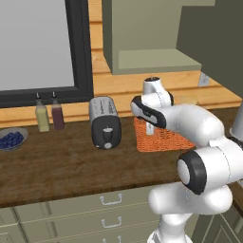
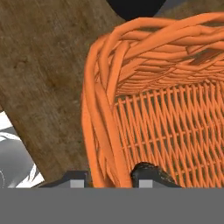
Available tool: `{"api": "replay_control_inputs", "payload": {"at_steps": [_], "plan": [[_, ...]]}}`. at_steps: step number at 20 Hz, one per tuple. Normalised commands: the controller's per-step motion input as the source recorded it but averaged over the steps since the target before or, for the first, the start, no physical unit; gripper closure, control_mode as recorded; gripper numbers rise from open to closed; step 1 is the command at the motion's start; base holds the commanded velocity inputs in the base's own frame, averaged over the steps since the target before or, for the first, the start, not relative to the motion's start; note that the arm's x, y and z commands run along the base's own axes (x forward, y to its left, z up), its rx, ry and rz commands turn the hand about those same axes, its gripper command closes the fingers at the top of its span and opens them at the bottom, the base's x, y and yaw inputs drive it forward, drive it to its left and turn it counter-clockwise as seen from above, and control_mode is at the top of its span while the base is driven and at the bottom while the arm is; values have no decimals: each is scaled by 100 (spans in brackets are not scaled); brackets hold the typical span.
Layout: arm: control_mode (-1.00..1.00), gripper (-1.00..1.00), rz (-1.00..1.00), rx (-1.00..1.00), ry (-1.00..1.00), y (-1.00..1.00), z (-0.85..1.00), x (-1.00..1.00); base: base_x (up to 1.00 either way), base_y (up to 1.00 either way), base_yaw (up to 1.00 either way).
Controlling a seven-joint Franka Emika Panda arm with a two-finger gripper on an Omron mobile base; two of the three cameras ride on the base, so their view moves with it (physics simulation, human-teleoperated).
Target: Open the cabinet, pick up the bread from the cabinet and place it in the basket. Then move the basket to the dining counter.
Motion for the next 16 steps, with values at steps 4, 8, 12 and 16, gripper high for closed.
{"api": "replay_control_inputs", "payload": {"at_steps": [4,8,12,16], "plan": [[-100,100,0,0,-30,0,59,-65,0,0,0],[-100,100,0,0,-30,0,55,-71,0,0,0],[-100,100,0,0,-26,1,57,-68,0,0,0],[-100,100,0,0,-8,7,76,-53,0,0,0]]}}
